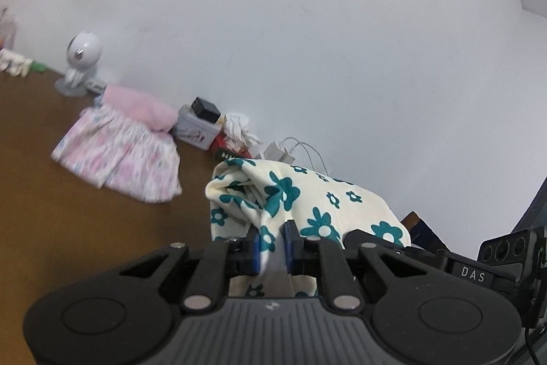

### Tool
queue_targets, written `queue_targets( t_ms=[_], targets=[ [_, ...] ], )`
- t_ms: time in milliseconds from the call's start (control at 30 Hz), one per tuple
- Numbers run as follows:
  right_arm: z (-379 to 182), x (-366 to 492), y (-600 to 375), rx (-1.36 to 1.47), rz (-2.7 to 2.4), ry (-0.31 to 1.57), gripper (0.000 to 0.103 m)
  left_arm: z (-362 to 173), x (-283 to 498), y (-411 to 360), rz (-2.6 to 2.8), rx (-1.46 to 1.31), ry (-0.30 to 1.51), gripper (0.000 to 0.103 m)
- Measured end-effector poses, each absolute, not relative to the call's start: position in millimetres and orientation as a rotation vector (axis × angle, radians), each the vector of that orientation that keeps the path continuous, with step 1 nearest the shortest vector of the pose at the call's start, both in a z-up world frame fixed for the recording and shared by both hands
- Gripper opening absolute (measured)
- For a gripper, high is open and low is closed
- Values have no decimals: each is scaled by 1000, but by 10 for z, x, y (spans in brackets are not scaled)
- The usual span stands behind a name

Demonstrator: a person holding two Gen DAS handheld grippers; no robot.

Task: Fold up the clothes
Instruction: 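Lift the bundle with both grippers and carry it beside the pink skirt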

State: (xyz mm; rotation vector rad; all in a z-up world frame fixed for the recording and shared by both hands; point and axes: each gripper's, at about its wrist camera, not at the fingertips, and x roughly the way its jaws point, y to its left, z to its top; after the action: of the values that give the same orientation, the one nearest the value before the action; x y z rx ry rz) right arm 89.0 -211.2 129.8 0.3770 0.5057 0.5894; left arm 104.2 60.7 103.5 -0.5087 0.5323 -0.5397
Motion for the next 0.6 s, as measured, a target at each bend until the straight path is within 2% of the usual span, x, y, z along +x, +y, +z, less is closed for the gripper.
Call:
queue_targets(
  t_ms=[200,400,567,600],
  targets=[
    [1452,1619,-2225,344,525,524,37,1068,1894,283,-541,-442,550,12],
    [1337,2767,-2378,292,440,656,37,652,2945,-31,-497,-466,637,9],
    [699,3675,-2747,387,388,808,38,121,3601,-325,-383,-433,738,9],
    [592,3747,-2781,367,346,807,42,28,3660,-408,-366,-404,742,14]
  ],
)
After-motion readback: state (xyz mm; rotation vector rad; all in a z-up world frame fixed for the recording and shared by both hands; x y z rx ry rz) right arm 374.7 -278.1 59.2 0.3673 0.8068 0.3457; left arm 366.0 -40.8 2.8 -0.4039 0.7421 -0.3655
